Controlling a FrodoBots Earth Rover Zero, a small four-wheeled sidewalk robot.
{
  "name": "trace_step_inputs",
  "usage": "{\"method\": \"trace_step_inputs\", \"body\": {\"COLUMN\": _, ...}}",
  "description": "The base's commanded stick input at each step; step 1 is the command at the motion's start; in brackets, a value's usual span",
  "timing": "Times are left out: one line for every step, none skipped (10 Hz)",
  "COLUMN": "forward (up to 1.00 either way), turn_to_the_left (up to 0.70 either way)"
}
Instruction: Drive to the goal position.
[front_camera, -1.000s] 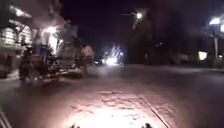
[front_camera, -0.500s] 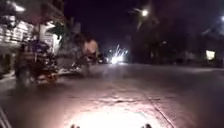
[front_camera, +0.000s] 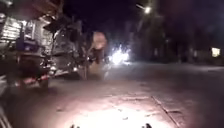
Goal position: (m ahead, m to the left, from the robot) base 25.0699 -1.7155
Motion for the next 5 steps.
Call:
{"method": "trace_step_inputs", "body": {"forward": 0.85, "turn_to_the_left": 0.0}}
{"method": "trace_step_inputs", "body": {"forward": 0.85, "turn_to_the_left": 0.0}}
{"method": "trace_step_inputs", "body": {"forward": 0.85, "turn_to_the_left": 0.0}}
{"method": "trace_step_inputs", "body": {"forward": 0.85, "turn_to_the_left": 0.0}}
{"method": "trace_step_inputs", "body": {"forward": 0.85, "turn_to_the_left": 0.0}}
